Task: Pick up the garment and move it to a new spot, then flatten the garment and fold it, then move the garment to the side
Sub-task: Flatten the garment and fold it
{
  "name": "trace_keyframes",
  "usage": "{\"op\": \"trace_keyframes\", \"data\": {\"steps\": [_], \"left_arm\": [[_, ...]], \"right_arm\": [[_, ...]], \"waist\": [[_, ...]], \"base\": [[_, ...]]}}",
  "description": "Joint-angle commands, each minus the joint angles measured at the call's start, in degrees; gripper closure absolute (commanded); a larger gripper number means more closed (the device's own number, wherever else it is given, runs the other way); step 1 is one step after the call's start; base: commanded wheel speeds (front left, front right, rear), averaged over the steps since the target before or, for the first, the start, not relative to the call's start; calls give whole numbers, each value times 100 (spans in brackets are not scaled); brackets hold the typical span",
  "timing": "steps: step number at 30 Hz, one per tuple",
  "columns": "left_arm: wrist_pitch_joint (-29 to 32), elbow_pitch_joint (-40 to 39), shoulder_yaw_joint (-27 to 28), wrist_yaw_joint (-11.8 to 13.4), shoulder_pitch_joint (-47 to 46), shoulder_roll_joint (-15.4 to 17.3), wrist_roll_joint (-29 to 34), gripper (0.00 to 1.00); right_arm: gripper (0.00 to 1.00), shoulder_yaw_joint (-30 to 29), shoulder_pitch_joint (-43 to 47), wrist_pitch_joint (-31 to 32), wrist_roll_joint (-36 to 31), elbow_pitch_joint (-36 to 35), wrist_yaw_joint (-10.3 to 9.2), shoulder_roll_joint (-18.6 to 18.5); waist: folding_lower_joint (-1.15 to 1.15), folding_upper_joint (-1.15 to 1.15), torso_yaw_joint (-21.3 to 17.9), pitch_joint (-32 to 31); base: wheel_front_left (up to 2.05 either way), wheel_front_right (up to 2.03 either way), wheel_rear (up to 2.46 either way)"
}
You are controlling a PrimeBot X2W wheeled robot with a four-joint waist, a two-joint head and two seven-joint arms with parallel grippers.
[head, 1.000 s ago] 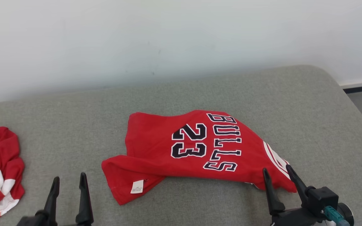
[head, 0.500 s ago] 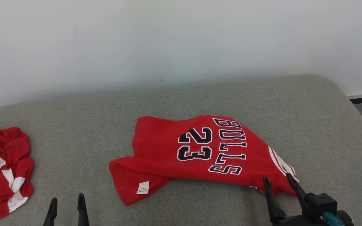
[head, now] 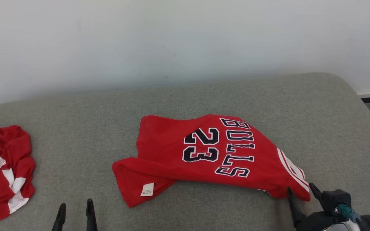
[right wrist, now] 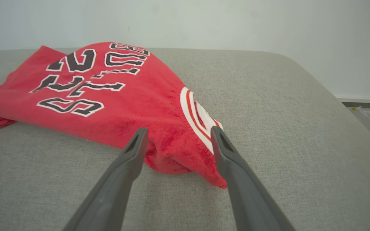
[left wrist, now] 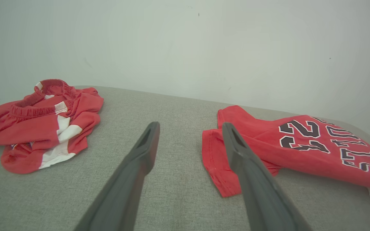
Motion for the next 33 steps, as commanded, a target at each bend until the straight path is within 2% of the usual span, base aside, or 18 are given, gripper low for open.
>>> {"op": "trace_keyframes", "data": {"steps": [1,7,20,21,22,23,28,33], "left_arm": [[-4,-2,-13,22,-50,-3,-8,0],[-4,-16,-33,44,-80,-4,-49,0],[-4,-101,-52,56,-152,-4,-42,0],[-4,-103,-58,55,-167,-4,-39,0],[-4,-108,-61,59,-185,-4,-41,0],[-4,-110,-67,64,-195,-3,-47,0],[-4,-90,-100,72,-216,-3,-62,0],[-4,-68,-125,87,-168,-3,-75,0]], "right_arm": [[0,-88,-42,88,-31,118,-15,-56],[0,-298,-166,225,-163,676,-15,-129],[0,-293,-729,-43,-365,1515,-15,-102],[39,-284,-778,-61,-361,1552,-15,-102],[95,-280,-819,-90,-363,1587,-15,-102],[100,-269,-853,-109,-364,1615,-15,-102],[100,-216,-988,-349,-258,1555,-15,-112],[100,-238,-965,-360,-147,1069,-15,-145]], "waist": [[0,0,30,30],[0,0,101,110],[0,0,140,337],[0,0,144,355],[0,0,147,372],[0,0,151,387],[0,0,199,422],[0,0,259,361]], "base": [[0,0,0],[0,0,0],[0,0,0],[0,0,0],[0,0,0],[0,0,0],[0,0,0],[0,0,0]]}}
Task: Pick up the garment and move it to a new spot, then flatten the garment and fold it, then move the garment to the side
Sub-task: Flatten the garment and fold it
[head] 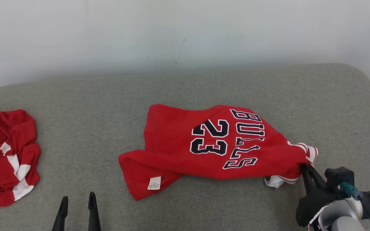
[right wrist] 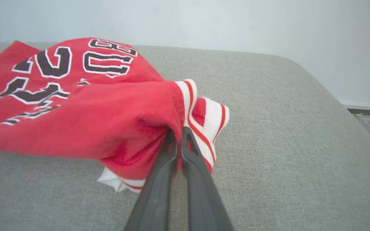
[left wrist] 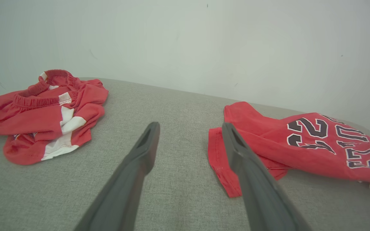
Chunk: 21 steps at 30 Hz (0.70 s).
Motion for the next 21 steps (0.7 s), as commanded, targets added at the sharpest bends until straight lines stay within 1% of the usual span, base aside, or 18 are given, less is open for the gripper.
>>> {"op": "trace_keyframes", "data": {"steps": [1,5,6,7,11,14,17,21], "left_arm": [[-4,-1,-5,34,9,-2,-11,0],[-4,-19,-9,41,49,0,-12,0],[-4,-34,-23,38,50,-2,-6,0],[-4,-34,-23,38,50,-2,-6,0],[-5,-53,-79,12,1,-1,19,0],[-5,-57,-135,-29,-63,-1,44,0],[-5,-50,-184,-51,-132,-1,59,0],[-5,-46,-255,-95,-262,-1,72,0]], "right_arm": [[100,17,-23,88,53,-216,-15,-53],[100,110,-196,367,137,-559,-15,-145],[100,218,-303,676,213,-650,-15,-196],[100,218,-303,676,213,-650,-15,-196],[100,389,-767,1269,397,-646,-15,-370],[100,527,-1133,1595,494,-444,-15,-500],[100,639,-1522,1839,590,-79,-15,-592],[100,795,-2017,1897,648,453,-15,-636]], "waist": [[-1,0,22,-38],[-1,0,45,-54],[-1,0,73,-48],[-1,0,73,-48],[-1,0,180,9],[-1,0,301,97],[-1,0,452,206],[-1,0,685,383]], "base": [[0,0,0],[0,0,0],[0,0,0],[0,0,0],[0,0,0],[0,0,0],[0,0,0],[0,0,0]]}}
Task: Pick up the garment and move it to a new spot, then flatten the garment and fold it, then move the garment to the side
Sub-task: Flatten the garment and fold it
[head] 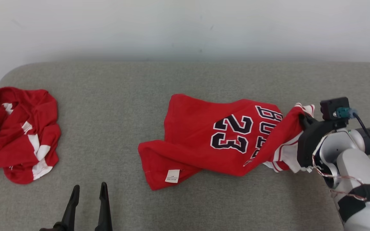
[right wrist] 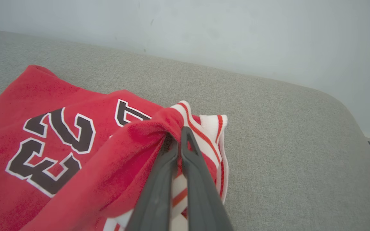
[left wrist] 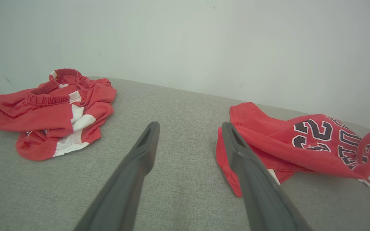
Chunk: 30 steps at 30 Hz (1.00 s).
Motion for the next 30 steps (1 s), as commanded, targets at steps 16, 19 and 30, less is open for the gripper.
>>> {"op": "trace_keyframes", "data": {"steps": [16,19,30], "left_arm": [[-5,97,-60,-149,-623,-1,40,0],[-5,136,-4,-145,-587,0,44,0],[-5,203,217,-151,-270,1,47,0]], "right_arm": [[0,-46,-1523,-1126,-209,1927,-15,181],[0,24,-1560,-1346,-112,1995,-15,136],[0,436,-914,-1466,444,1612,-15,-308]], "waist": [[-1,0,416,585],[-1,0,319,477],[-1,0,-29,54]], "base": [[0,0,0],[0,0,0],[0,0,0]]}}
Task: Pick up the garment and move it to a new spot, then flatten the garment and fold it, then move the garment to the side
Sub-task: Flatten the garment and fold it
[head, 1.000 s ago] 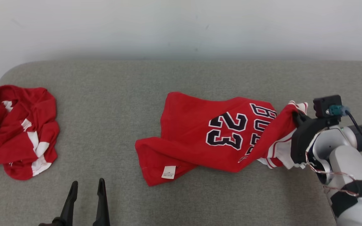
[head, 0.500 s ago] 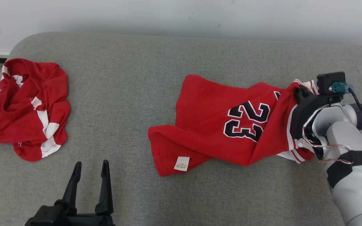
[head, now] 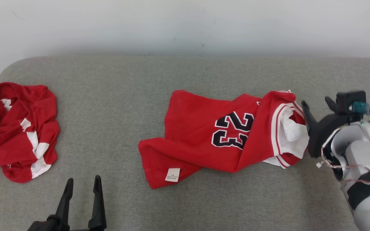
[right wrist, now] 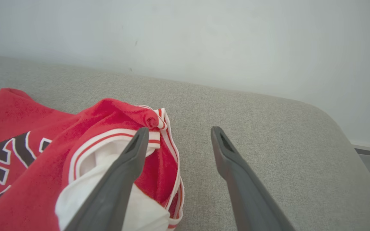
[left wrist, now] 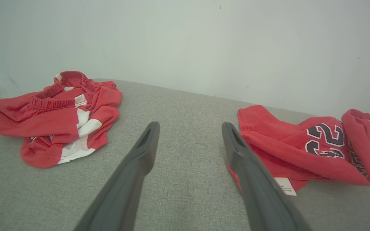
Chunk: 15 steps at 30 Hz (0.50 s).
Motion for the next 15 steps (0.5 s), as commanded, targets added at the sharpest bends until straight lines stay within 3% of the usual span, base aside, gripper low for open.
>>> {"op": "trace_keyframes", "data": {"steps": [1,15], "left_arm": [[-4,-6,34,9,86,1,25,0],[-4,33,29,-80,40,1,15,0]], "right_arm": [[0,70,199,62,112,-96,-15,-42],[0,809,1109,424,398,-1233,-15,-276]], "waist": [[0,-1,-150,-142],[0,-1,-74,-79]], "base": [[0,0,0],[0,0,0]]}}
